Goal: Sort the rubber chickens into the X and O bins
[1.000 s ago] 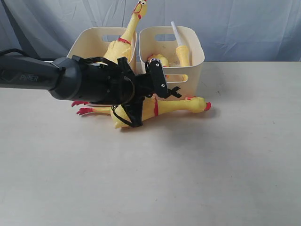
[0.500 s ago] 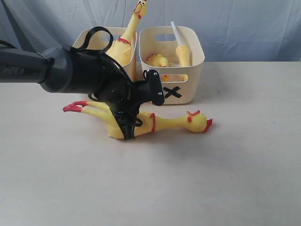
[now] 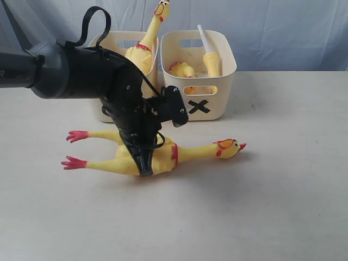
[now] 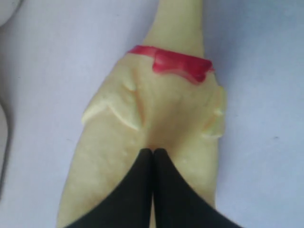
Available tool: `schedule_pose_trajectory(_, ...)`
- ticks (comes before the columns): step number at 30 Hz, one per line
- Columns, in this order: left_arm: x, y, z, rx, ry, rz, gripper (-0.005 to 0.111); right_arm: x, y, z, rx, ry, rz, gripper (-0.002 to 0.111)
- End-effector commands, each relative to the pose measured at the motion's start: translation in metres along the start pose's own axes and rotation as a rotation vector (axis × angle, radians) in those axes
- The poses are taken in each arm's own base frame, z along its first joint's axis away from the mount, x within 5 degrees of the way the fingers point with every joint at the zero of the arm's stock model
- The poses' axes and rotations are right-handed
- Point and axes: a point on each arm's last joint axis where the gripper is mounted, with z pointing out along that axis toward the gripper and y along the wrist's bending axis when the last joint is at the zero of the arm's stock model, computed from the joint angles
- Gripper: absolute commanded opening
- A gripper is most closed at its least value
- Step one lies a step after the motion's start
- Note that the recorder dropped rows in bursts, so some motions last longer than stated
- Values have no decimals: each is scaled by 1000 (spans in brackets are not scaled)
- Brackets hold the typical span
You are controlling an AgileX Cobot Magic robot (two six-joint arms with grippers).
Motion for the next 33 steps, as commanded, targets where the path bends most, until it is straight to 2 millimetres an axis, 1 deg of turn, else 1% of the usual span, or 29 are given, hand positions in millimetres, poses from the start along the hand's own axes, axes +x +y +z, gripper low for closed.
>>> schedule_pose_trajectory(1,1,-10,0,107,14,4,0,0,0,0,2,-16,6,0)
schedule_pose_trajectory(6,-1,-16,-2,168,-14,-11,0,0,0,0,2,-16,6,0)
schedule_pose_trajectory(11,-3,-15,-6,157,-35,2,0,0,0,0,2,-16,6,0)
schedule_pose_trajectory(13,-4,-14,-11,148,-46,2,0,0,0,0,2,-16,6,0)
schedule_pose_trajectory(15,-6,-12,-20,132,-68,2,0,0,0,0,2,-16,6,0)
schedule_pose_trajectory(16,-9,-10,-27,119,-96,-6,0,0,0,0,2,-16,6,0)
schedule_pose_trajectory(19,-21,-9,-35,126,-199,-67,0,0,0,0,2,-16,6,0)
schedule_pose_trajectory(21,-30,-14,-37,123,-261,-45,10,0,0,0,2,-16,6,0)
schedule_pose_trajectory(23,-42,-20,-36,79,-309,-9,29,0,0,0,2,-16,6,0)
schedule_pose_trajectory(24,-46,-23,-35,64,-326,9,37,0,0,0,2,-16,6,0)
schedule_pose_trajectory(26,-53,-28,-26,46,-336,30,51,0,0,0,2,-16,6,0)
schedule_pose_trajectory(29,-53,-28,-17,46,-326,29,56,0,0,0,-1,-17,9,0)
schedule_pose_trajectory(33,-55,-26,-6,33,-328,19,56,0,1,0,-3,-17,13,0)
